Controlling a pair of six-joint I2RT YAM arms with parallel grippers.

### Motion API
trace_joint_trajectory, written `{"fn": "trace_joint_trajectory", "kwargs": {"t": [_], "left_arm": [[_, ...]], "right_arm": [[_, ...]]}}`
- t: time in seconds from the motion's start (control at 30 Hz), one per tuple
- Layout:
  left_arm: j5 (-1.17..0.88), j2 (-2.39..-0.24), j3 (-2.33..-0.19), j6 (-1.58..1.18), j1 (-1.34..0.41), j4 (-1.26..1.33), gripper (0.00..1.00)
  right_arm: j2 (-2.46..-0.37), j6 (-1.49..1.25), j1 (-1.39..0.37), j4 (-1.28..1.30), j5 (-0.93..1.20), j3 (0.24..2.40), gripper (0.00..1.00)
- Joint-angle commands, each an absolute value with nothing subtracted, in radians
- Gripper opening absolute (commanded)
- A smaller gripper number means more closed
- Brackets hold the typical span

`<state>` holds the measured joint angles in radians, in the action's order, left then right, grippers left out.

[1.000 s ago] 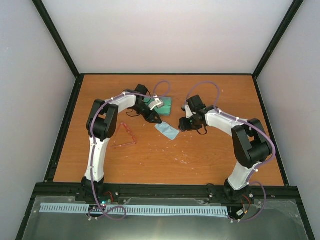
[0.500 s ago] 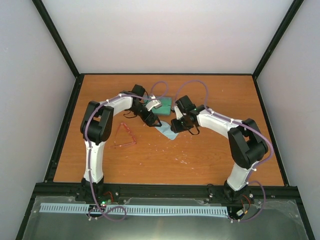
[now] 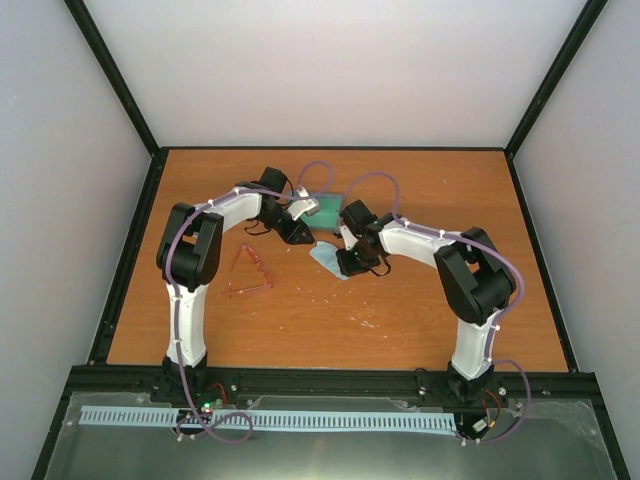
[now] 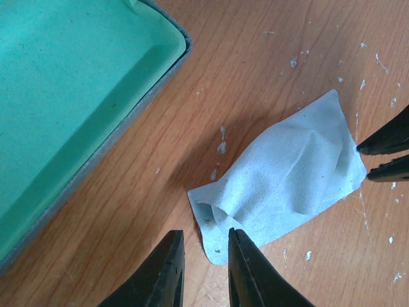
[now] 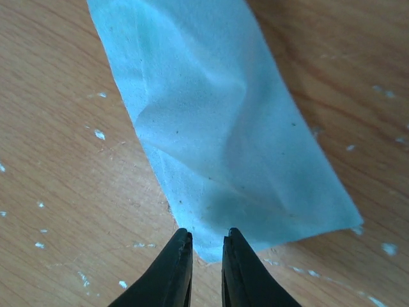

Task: Organize the sunglasses
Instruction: Adjust the glasses cleaning cloth at the center of the board.

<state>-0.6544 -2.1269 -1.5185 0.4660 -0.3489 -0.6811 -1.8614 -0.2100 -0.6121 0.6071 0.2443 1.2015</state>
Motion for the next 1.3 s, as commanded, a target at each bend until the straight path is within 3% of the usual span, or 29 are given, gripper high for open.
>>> {"fn": "trace_joint_trajectory", "kwargs": {"t": [0.0, 0.3, 0.77, 0.9, 1.07, 1.27], "left_arm": [[-0.654, -2.102, -1.529, 0.48, -0.345, -0.686, 0.22], [-0.649, -2.085, -1.511, 0.48, -0.345, -0.683, 0.24], [-0.646, -2.065, -1.503, 0.464, -0.345, -0.683, 0.27], [-0.645, -2.066, -1.505, 0.46, -0.345, -0.68, 0.29], [-0.635, -2.068, -1.512, 0.458, -0.345, -0.674, 0.31], [-0.644, -2.086, -1.53, 0.46, -0.345, -0.672, 0.31]], "right_arm": [[-1.923, -0.21, -0.626, 0.637, 0.266, 1.235, 0.14], [-1.925, -0.172, -0.61, 0.727, 0.165, 1.167, 0.12], [-1.889, -0.047, -0.427, 0.823, 0.047, 1.151, 0.14], [-1.901, -0.049, -0.418, 0.841, 0.008, 1.187, 0.28], [-1.738, -0.059, -0.429, 0.782, 0.09, 1.207, 0.39], [-1.671, -0.06, -0.499, 0.746, 0.109, 1.235, 0.28]]}}
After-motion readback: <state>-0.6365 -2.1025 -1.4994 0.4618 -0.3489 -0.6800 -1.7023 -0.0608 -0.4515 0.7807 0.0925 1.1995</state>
